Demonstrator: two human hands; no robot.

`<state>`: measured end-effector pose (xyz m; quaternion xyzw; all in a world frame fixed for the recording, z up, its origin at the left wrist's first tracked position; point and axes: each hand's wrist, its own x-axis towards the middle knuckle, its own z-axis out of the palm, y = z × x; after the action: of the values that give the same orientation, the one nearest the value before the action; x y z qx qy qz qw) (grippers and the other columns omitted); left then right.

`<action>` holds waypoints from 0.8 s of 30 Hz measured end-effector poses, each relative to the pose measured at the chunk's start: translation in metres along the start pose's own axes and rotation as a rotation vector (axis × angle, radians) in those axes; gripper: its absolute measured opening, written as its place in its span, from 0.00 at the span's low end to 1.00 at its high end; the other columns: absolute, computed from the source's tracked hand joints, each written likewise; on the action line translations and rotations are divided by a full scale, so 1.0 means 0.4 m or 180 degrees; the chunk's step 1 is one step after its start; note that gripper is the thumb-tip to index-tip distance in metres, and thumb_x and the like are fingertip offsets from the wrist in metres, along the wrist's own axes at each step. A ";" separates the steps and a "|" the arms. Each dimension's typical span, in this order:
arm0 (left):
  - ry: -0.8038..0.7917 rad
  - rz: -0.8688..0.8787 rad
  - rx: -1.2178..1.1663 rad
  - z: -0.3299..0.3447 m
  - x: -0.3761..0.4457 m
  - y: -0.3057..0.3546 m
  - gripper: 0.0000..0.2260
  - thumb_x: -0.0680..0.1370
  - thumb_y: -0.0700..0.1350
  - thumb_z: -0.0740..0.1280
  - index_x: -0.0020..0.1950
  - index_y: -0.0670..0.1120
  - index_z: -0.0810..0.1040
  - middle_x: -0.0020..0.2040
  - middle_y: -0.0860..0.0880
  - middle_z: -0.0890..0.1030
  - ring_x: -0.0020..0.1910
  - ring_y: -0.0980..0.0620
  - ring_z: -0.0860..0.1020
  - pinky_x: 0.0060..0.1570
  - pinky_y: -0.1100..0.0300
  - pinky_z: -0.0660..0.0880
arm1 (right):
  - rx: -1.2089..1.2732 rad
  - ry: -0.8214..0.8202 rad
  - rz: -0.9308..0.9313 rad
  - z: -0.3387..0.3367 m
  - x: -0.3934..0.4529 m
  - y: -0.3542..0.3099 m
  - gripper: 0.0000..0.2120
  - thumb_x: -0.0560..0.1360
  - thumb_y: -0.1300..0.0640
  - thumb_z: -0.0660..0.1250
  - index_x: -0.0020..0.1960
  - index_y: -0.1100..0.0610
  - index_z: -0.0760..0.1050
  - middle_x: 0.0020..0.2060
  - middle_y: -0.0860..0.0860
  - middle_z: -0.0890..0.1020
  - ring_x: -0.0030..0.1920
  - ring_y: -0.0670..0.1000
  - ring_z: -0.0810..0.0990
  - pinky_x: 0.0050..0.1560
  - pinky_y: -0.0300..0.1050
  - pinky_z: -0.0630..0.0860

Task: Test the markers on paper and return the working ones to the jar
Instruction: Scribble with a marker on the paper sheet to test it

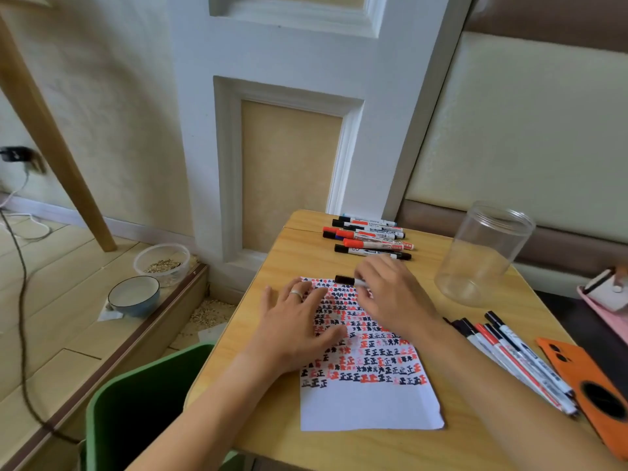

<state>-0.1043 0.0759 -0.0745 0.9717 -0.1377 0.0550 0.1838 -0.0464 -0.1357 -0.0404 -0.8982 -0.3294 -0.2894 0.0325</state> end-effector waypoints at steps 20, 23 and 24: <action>0.0245 0.0995 -0.0299 0.005 -0.088 0.106 0.19 0.82 0.56 0.43 0.44 0.48 0.68 0.41 0.53 0.71 0.42 0.53 0.63 0.46 0.52 0.62 | 0.0114 -0.0219 0.0332 -0.141 -0.231 -0.177 0.14 0.81 0.42 0.54 0.48 0.49 0.74 0.36 0.46 0.75 0.32 0.52 0.77 0.26 0.43 0.64; 0.0370 0.1028 -0.0379 0.006 -0.089 0.105 0.19 0.83 0.57 0.44 0.43 0.49 0.66 0.40 0.54 0.69 0.41 0.52 0.65 0.46 0.50 0.64 | 0.0144 -0.0513 0.0397 -0.152 -0.228 -0.190 0.16 0.82 0.40 0.48 0.53 0.48 0.70 0.39 0.46 0.78 0.36 0.54 0.79 0.31 0.46 0.64; 0.0414 0.1053 -0.0411 0.007 -0.090 0.104 0.19 0.84 0.57 0.44 0.43 0.49 0.66 0.40 0.54 0.69 0.41 0.51 0.65 0.45 0.50 0.65 | 0.0156 -0.0618 0.0428 -0.156 -0.225 -0.192 0.18 0.82 0.40 0.46 0.55 0.47 0.69 0.41 0.46 0.79 0.38 0.54 0.80 0.32 0.47 0.65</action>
<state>-0.1505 0.0463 -0.0686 0.9164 -0.2867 0.1382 0.2428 -0.1798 -0.1429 -0.0474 -0.9410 -0.2770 -0.1900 0.0417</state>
